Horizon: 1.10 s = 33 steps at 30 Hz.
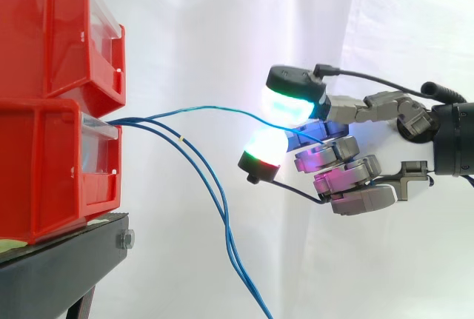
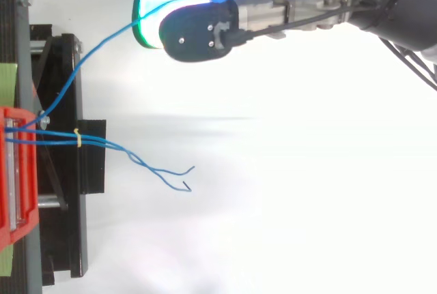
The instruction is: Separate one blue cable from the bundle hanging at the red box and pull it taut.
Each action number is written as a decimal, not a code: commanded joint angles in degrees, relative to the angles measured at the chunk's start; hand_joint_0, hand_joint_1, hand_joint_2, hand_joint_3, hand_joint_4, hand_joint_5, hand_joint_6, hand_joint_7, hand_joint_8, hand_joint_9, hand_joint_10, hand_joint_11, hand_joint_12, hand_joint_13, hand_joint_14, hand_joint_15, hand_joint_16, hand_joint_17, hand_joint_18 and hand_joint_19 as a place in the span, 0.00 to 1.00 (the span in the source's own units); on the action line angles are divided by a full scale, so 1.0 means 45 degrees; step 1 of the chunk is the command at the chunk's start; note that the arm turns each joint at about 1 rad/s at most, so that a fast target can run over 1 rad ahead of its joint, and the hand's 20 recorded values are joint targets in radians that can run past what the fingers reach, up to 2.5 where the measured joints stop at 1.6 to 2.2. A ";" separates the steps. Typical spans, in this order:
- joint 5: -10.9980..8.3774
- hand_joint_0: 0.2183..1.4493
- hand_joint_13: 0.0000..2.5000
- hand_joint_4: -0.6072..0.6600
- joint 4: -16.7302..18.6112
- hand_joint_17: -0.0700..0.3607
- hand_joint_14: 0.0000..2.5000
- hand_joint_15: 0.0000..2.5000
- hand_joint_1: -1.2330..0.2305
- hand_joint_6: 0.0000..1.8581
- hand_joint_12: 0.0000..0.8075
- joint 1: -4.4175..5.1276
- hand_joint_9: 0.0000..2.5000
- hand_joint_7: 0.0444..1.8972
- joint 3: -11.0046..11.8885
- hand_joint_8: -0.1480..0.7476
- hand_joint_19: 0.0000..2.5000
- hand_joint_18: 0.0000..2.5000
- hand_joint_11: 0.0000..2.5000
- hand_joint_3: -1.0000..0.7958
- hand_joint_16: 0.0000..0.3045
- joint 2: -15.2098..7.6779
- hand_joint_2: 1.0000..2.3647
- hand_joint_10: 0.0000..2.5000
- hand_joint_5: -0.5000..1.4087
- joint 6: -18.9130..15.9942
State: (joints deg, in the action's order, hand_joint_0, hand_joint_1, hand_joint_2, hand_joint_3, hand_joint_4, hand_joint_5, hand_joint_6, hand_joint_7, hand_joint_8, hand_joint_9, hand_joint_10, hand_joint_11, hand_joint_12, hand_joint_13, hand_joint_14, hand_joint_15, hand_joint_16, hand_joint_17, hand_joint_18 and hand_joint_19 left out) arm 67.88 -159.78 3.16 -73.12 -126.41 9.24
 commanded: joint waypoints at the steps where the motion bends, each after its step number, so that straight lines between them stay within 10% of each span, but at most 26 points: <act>1: -0.0045 0.27 0.50 0.58 0.0019 0.37 1.00 0.75 0.52 0.45 0.54 0.0000 0.32 0.55 0.0000 0.46 0.56 0.69 0.96 0.28 0.13 -0.0015 0.00 1.00 0.16 -0.0004; 15: -0.0123 0.27 0.51 0.60 0.0351 0.37 1.00 0.76 0.53 0.44 0.55 -0.0098 0.32 0.56 0.0000 0.49 0.54 0.69 0.99 0.28 0.13 -0.0347 0.00 1.00 0.16 -0.0550; 33: -0.1314 0.26 0.50 0.60 0.0019 0.37 1.00 0.75 0.52 0.44 0.55 -0.0059 0.29 0.55 0.0000 0.50 0.52 0.69 0.98 0.28 0.13 -0.0366 0.00 1.00 0.15 -0.0668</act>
State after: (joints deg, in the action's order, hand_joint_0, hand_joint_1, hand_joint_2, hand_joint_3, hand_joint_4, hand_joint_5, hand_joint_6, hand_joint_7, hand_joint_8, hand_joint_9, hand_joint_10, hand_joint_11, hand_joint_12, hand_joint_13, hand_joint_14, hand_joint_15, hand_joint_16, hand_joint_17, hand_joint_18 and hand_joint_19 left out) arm 63.12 -159.16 2.83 -73.13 -128.02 6.42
